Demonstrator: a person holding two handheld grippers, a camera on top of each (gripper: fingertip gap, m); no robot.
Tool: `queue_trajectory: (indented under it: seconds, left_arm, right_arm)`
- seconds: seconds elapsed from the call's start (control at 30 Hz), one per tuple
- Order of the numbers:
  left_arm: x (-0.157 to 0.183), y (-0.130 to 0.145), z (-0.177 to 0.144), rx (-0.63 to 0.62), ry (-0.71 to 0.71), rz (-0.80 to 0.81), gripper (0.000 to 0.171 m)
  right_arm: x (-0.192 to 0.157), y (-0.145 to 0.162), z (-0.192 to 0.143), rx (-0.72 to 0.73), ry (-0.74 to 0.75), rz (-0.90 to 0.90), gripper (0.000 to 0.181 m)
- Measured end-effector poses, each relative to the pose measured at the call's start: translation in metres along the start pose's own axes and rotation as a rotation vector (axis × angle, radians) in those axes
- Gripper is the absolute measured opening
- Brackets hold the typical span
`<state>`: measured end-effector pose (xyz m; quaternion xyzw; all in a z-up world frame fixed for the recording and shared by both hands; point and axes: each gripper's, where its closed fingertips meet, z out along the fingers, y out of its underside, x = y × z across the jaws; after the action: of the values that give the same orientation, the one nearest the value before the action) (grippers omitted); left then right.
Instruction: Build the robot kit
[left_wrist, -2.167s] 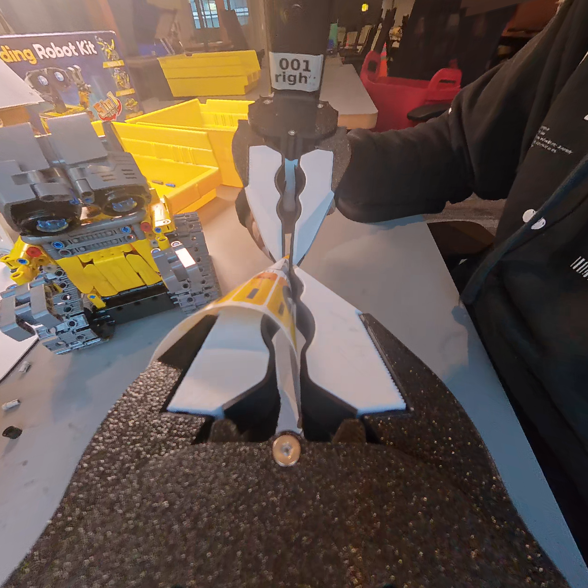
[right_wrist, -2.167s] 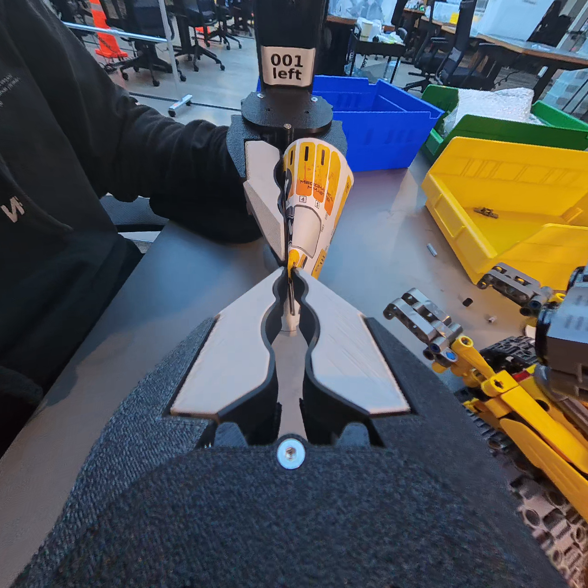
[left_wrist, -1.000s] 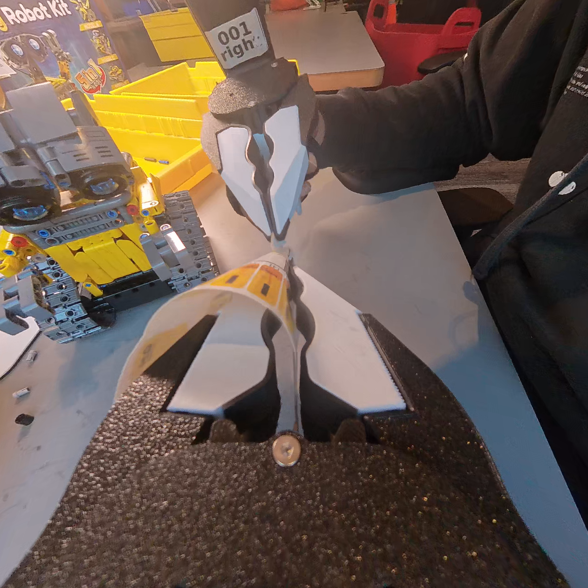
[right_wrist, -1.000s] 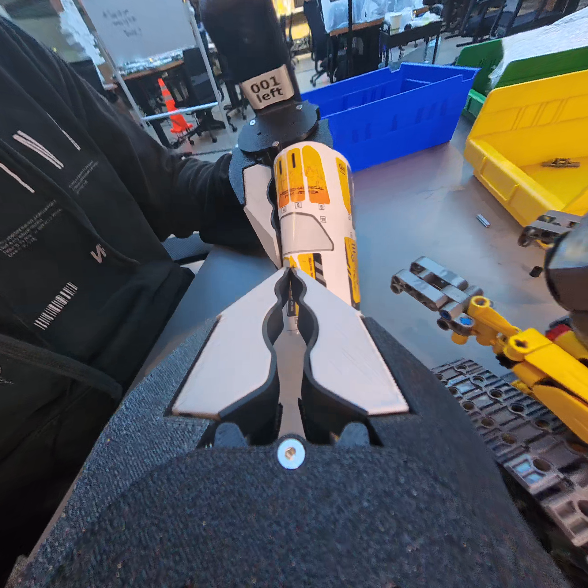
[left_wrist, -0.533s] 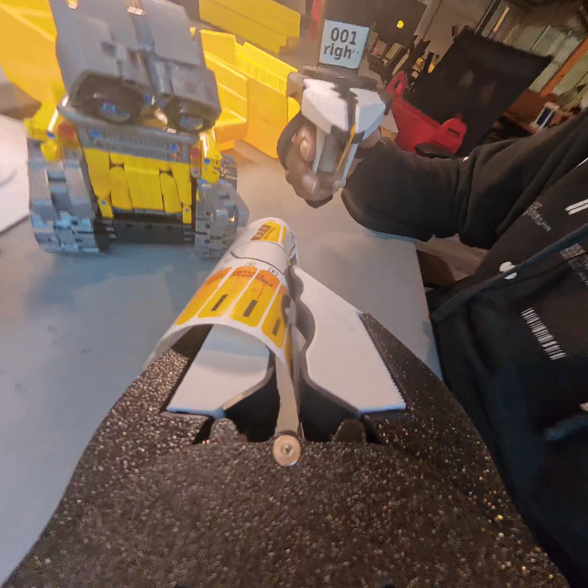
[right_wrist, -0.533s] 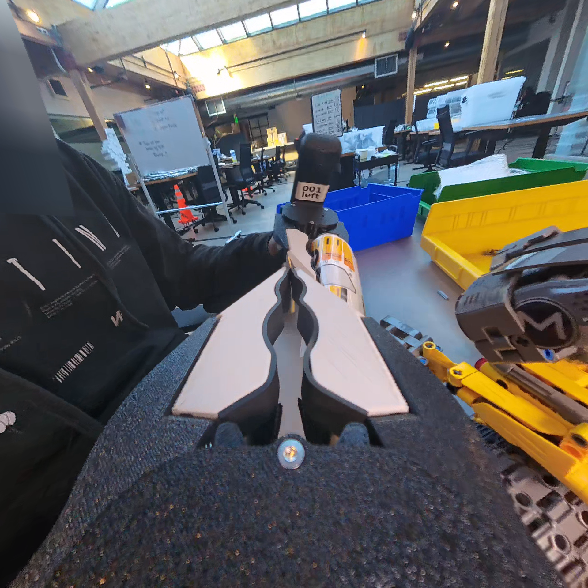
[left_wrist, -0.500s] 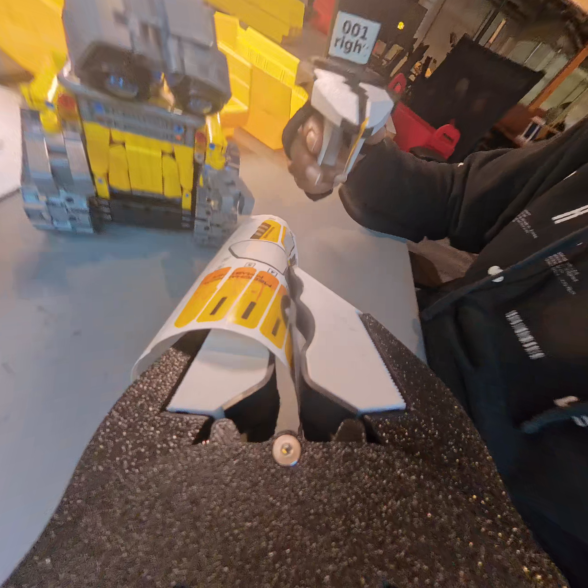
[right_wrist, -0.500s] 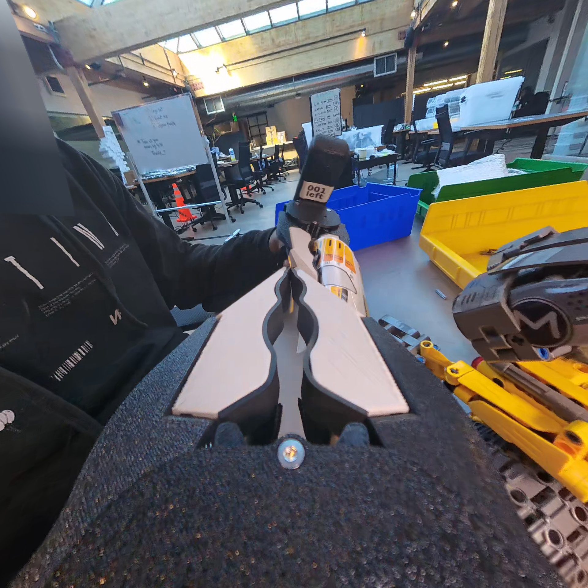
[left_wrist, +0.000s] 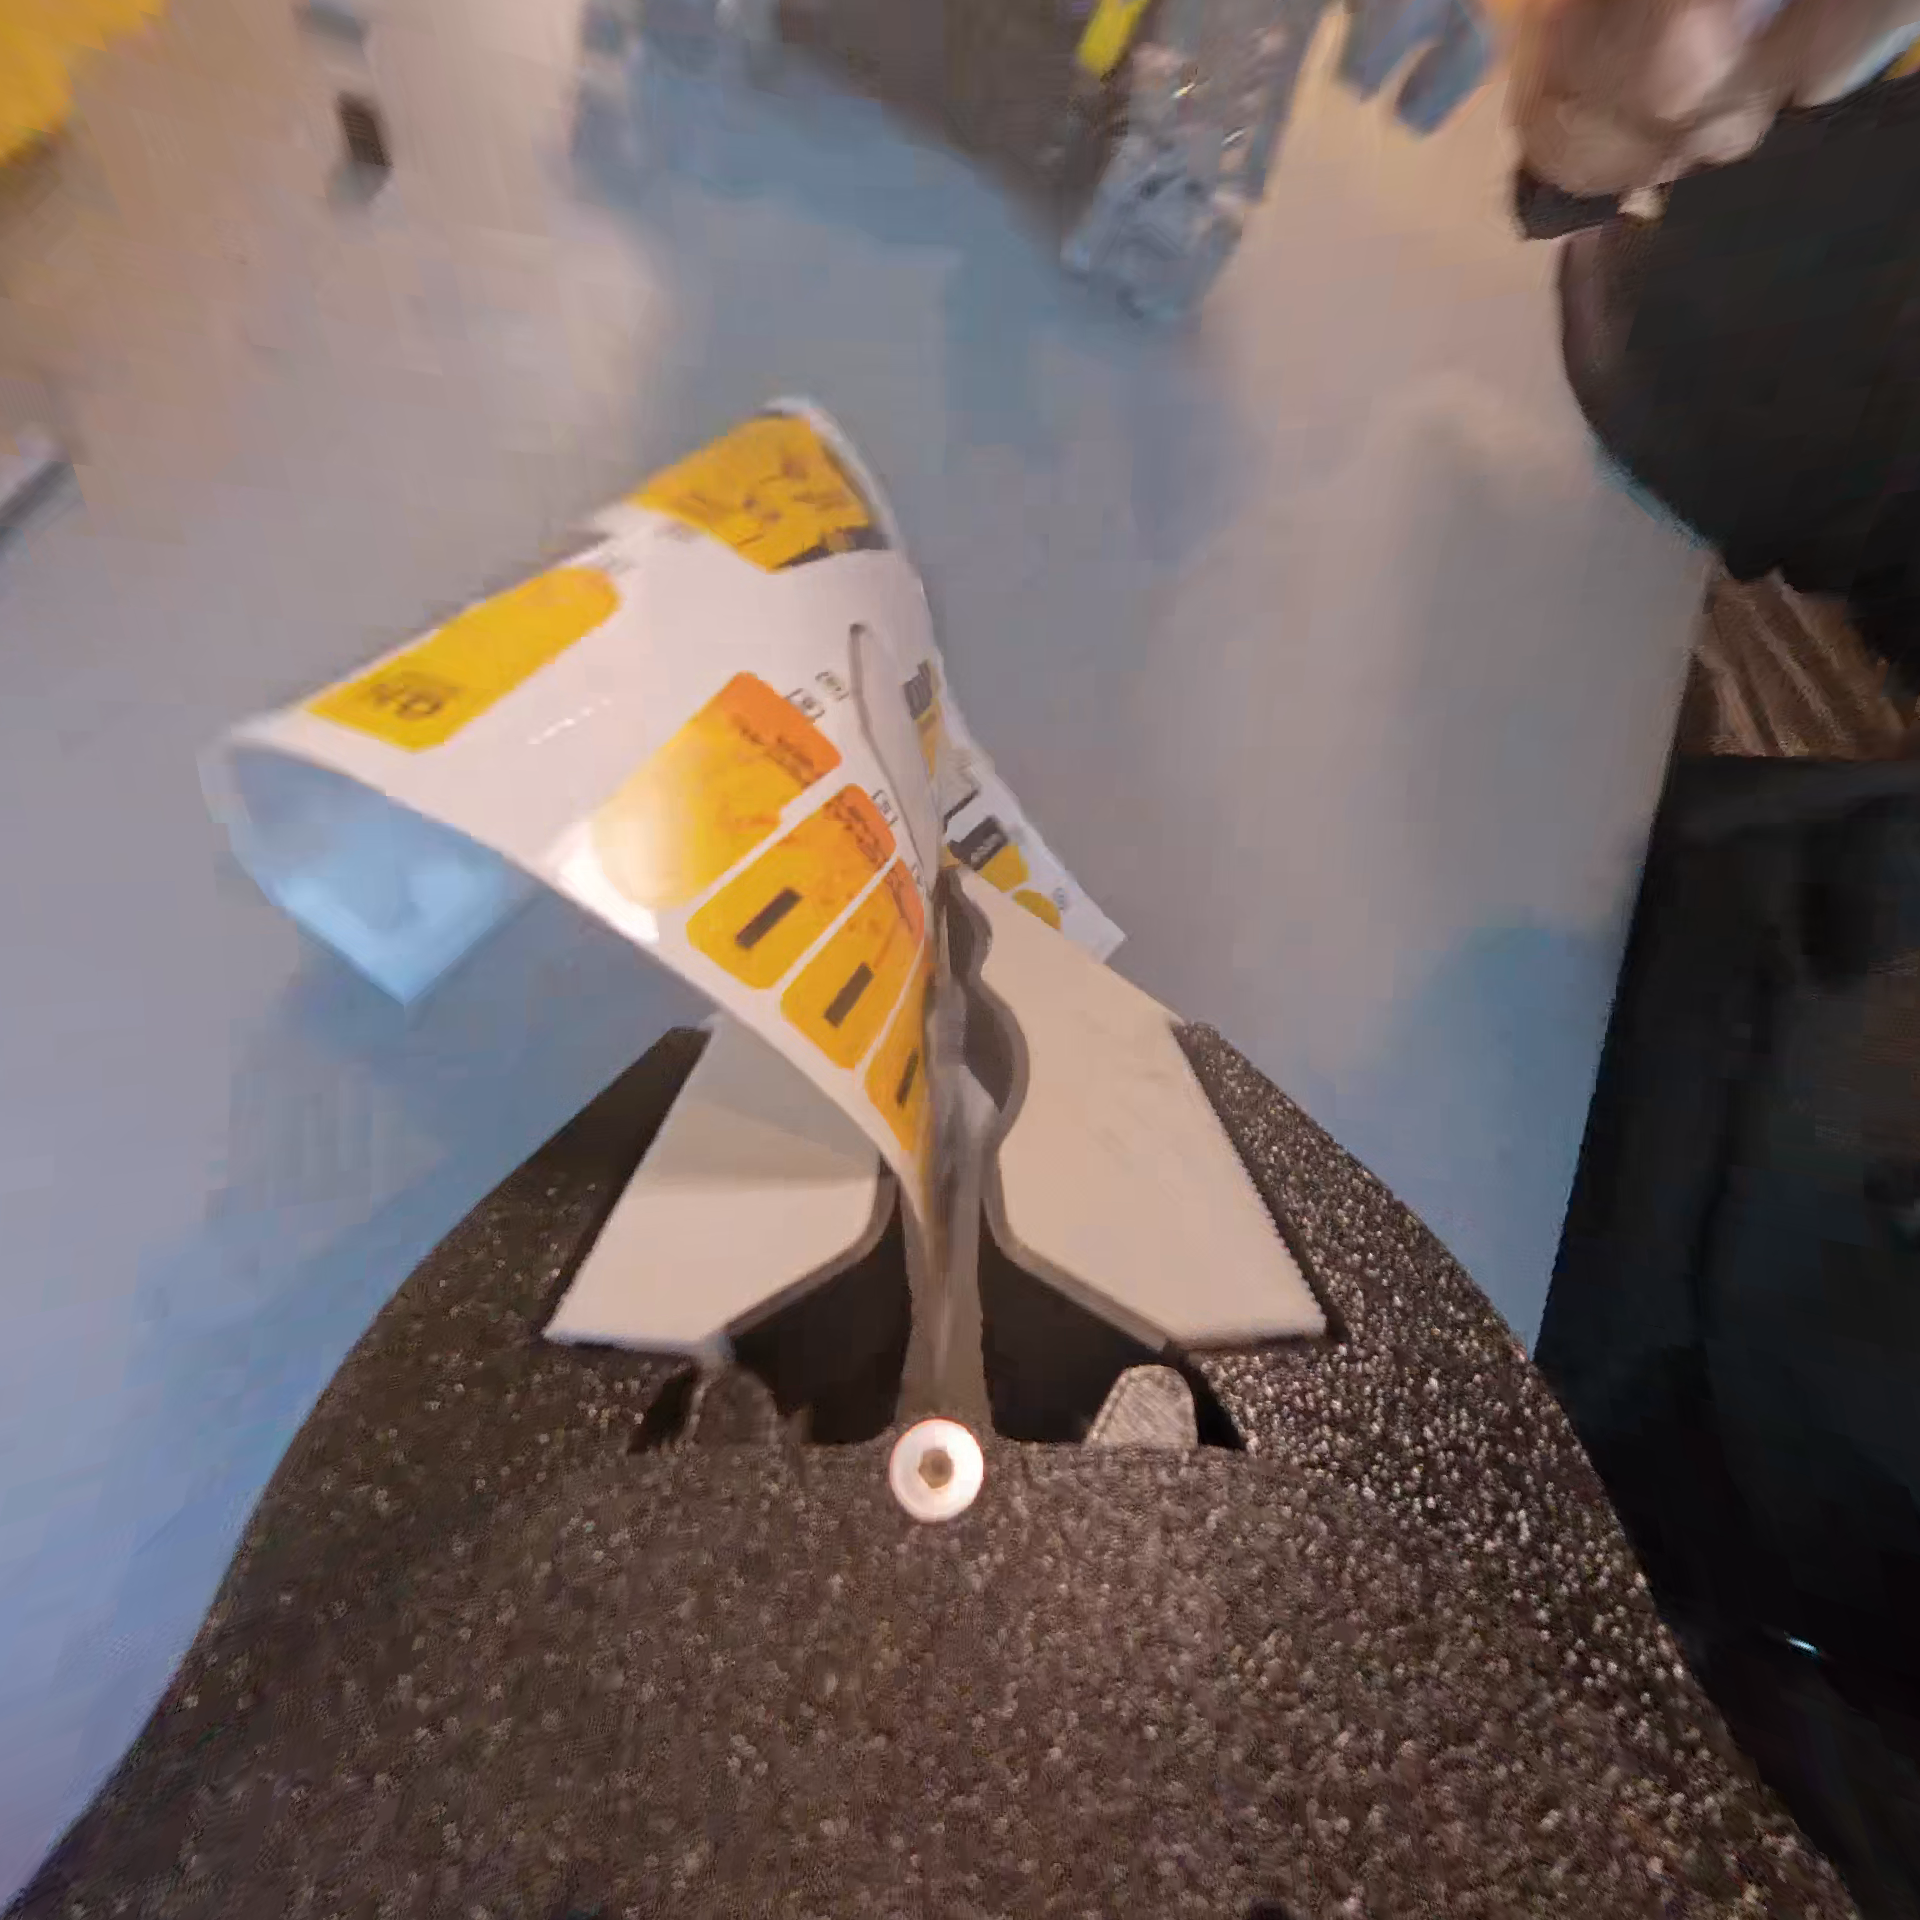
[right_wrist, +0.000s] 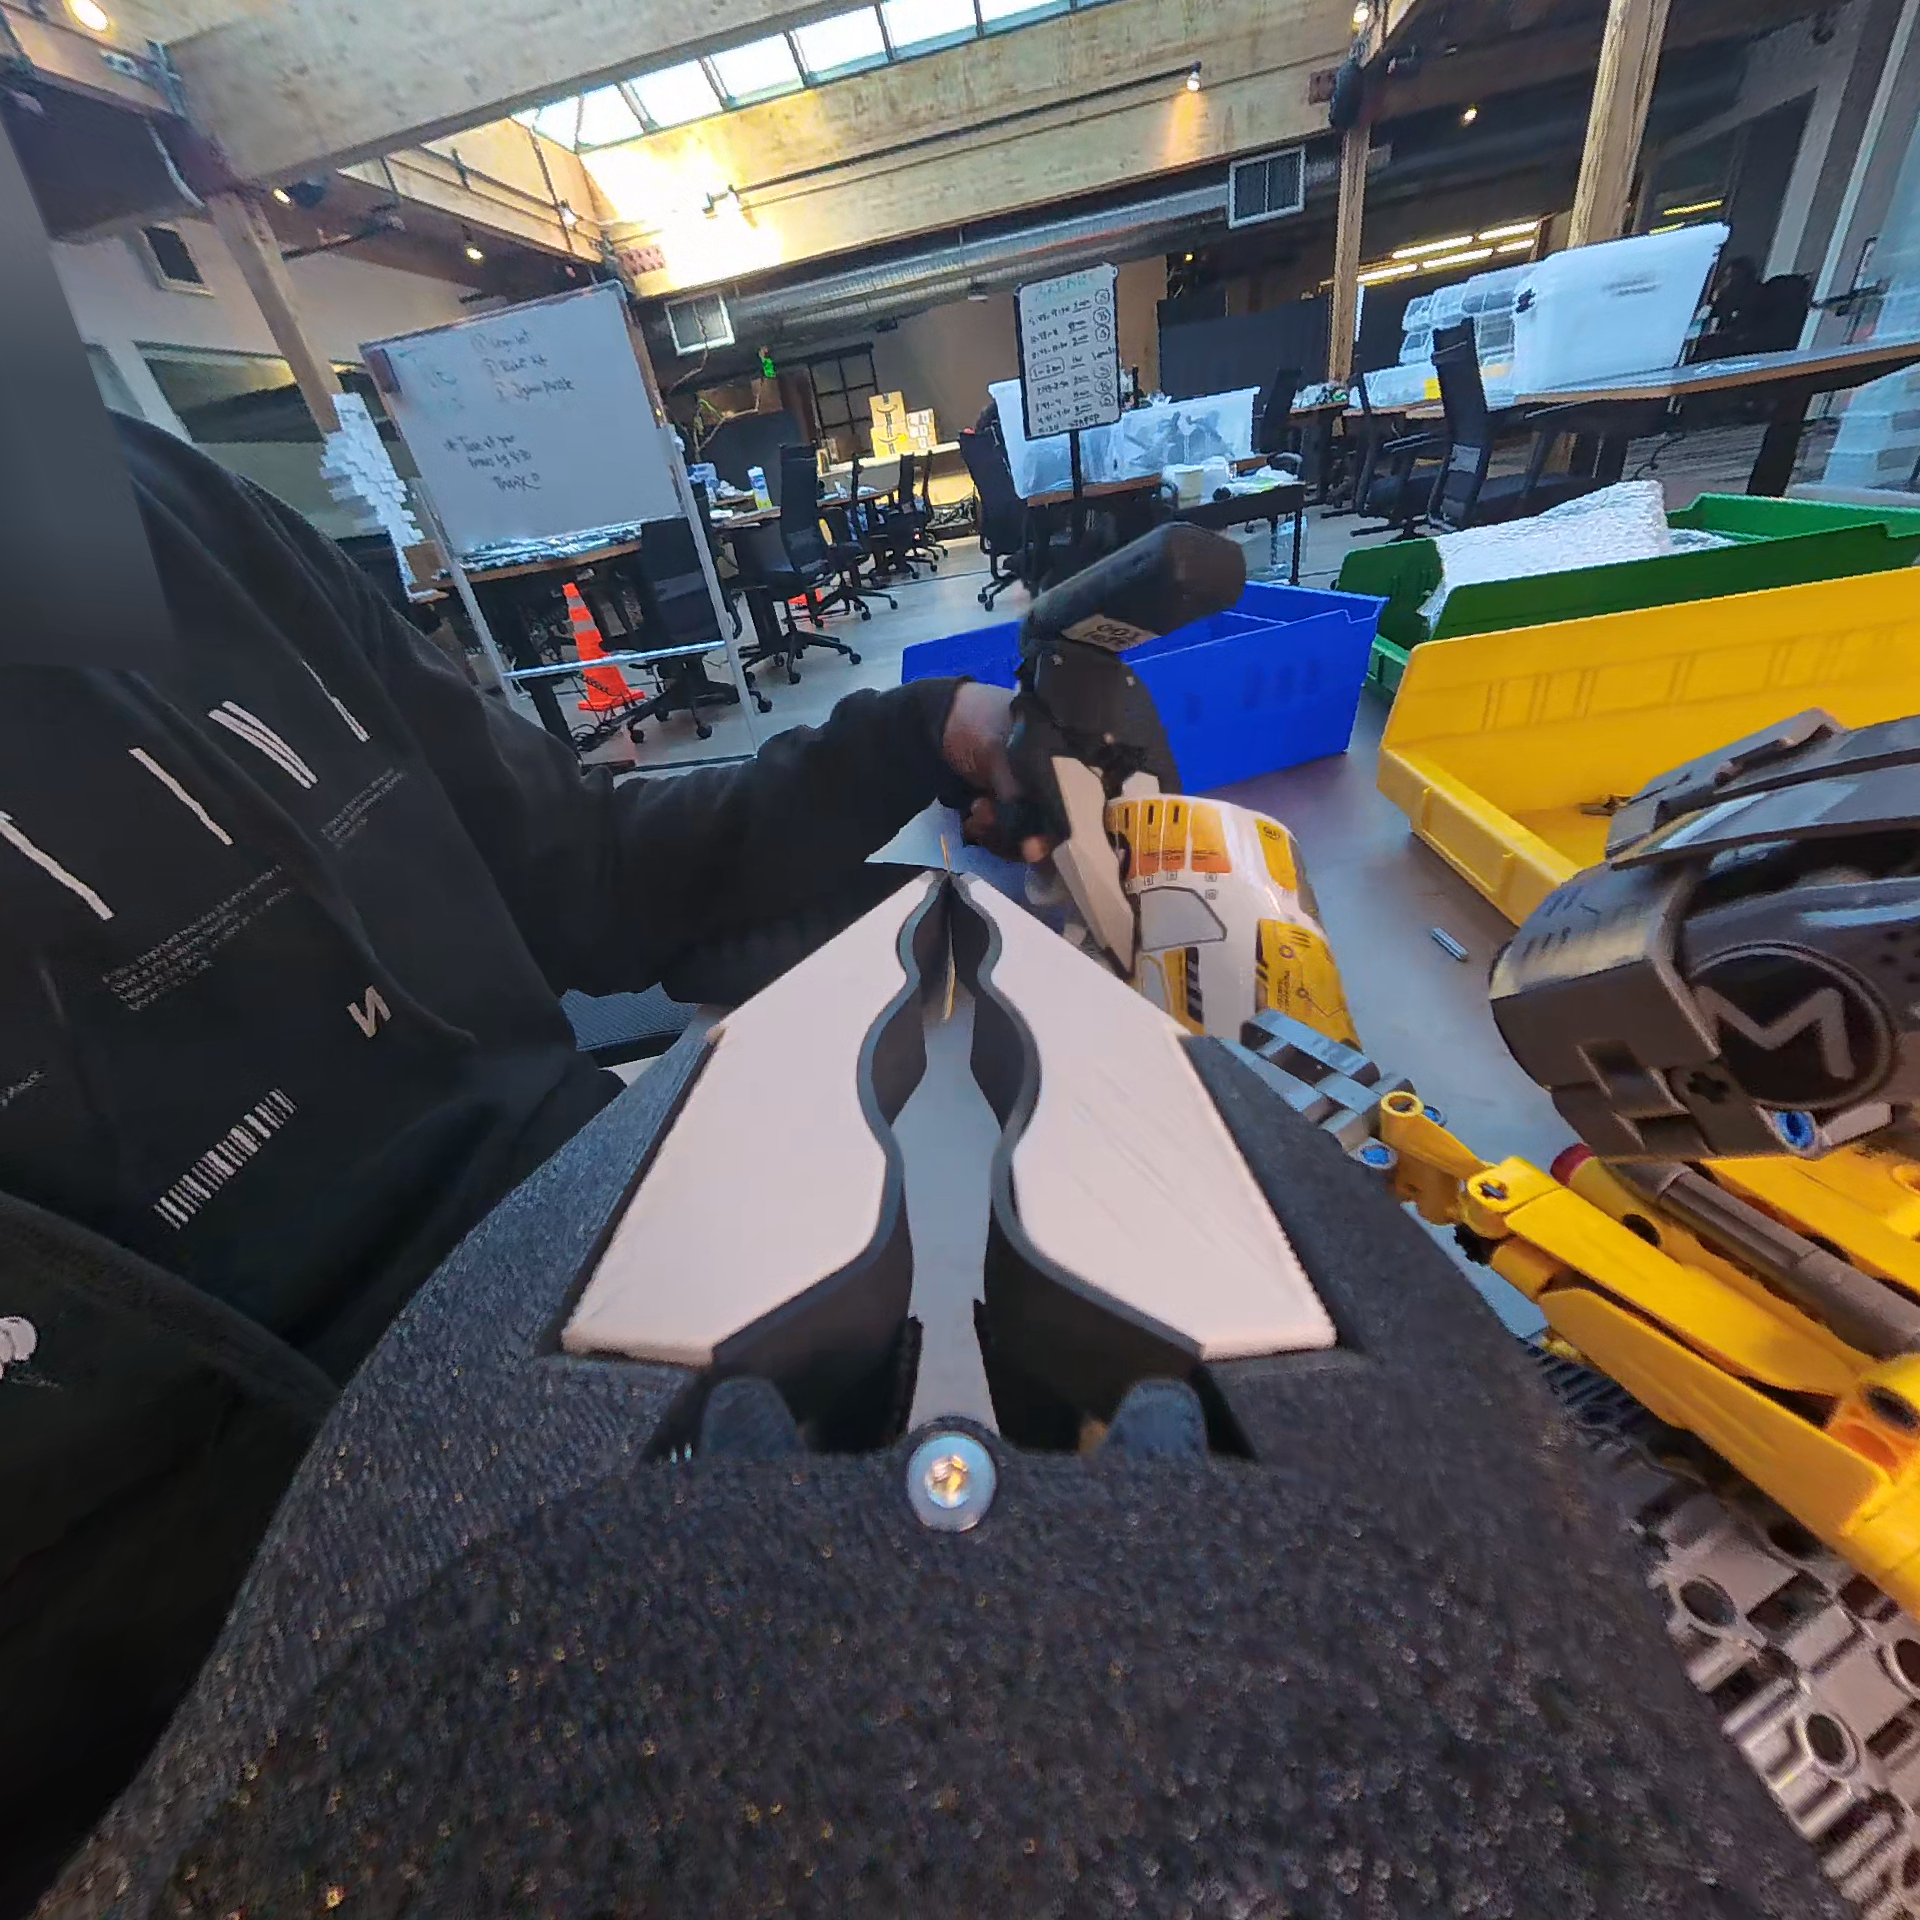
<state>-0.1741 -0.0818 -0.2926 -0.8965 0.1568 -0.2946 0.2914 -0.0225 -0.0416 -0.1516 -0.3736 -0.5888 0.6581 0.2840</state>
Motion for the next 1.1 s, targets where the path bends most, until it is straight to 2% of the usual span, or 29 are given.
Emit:
queue_trajectory:
  seconds: [0.2,0.37,0.5,0.6,0.8,0.97,1.1]
  left_arm:
    - [-0.014,0.011,-0.002,-0.035,-0.035,-0.094,0.0]
    - [0.025,0.036,-0.004,-0.142,0.103,0.061,0.0]
    - [-0.005,0.024,-0.009,-0.077,-0.02,-0.039,0.01]
    - [-0.018,0.017,-0.015,-0.029,-0.076,-0.067,0.027]
    - [-0.02,0.017,-0.023,-0.045,-0.165,-0.028,0.073]
    - [-0.031,0.01,-0.044,-0.062,-0.387,0.032,0.09]
    - [-0.041,-0.011,-0.075,-0.017,-0.603,0.102,0.097]
  right_arm:
    - [0.0,0.008,0.004,-0.038,-0.007,0.008,0.0]
    - [0.0,0.012,0.003,-0.055,-0.006,0.011,0.0]
    - [0.002,0.014,0.005,-0.06,-0.01,0.027,0.0]
    - [0.002,0.016,0.005,-0.071,-0.006,0.023,0.0]
    - [0.004,0.017,0.004,-0.07,0.001,0.027,0.0]
    - [0.008,0.019,0.004,-0.072,0.006,0.039,0.0]
    - [0.011,0.02,0.003,-0.068,0.014,0.046,0.0]
